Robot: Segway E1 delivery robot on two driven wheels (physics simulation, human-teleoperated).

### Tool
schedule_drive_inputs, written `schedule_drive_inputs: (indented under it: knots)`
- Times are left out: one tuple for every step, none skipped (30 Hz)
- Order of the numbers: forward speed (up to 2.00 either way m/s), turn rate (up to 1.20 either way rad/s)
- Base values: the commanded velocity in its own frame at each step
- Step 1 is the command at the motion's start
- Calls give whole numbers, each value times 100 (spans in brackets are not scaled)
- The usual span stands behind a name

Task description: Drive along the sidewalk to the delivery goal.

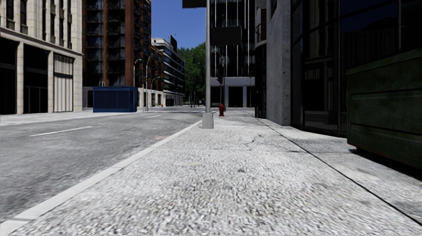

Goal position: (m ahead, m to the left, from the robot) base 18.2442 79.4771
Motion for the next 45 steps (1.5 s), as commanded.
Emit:
schedule_drive_inputs:
  knots:
    - [179, -57]
    - [179, -57]
    - [180, -57]
    - [180, -57]
    - [180, -57]
    - [181, -57]
    - [181, -57]
    - [185, -56]
    - [190, -52]
    - [193, -49]
    - [193, -49]
    - [195, -46]
    - [200, -37]
    - [200, -29]
    - [200, -11]
    - [200, -11]
    - [200, 0]
    - [200, 0]
    - [200, 0]
    - [200, 0]
    - [200, 0]
    - [200, 0]
    - [200, 0]
    - [200, 0]
    - [200, 0]
    - [200, 0]
    - [200, 0]
    - [200, 0]
    - [200, 0]
    - [200, 0]
    - [200, 0]
    - [200, 0]
    - [200, 0]
    - [200, 0]
    - [200, 0]
    - [200, 0]
    - [200, 0]
    - [200, 0]
    - [200, 0]
    - [200, 0]
    - [200, 0]
    - [200, 0]
    - [200, 0]
    - [200, 0]
    - [200, 0]
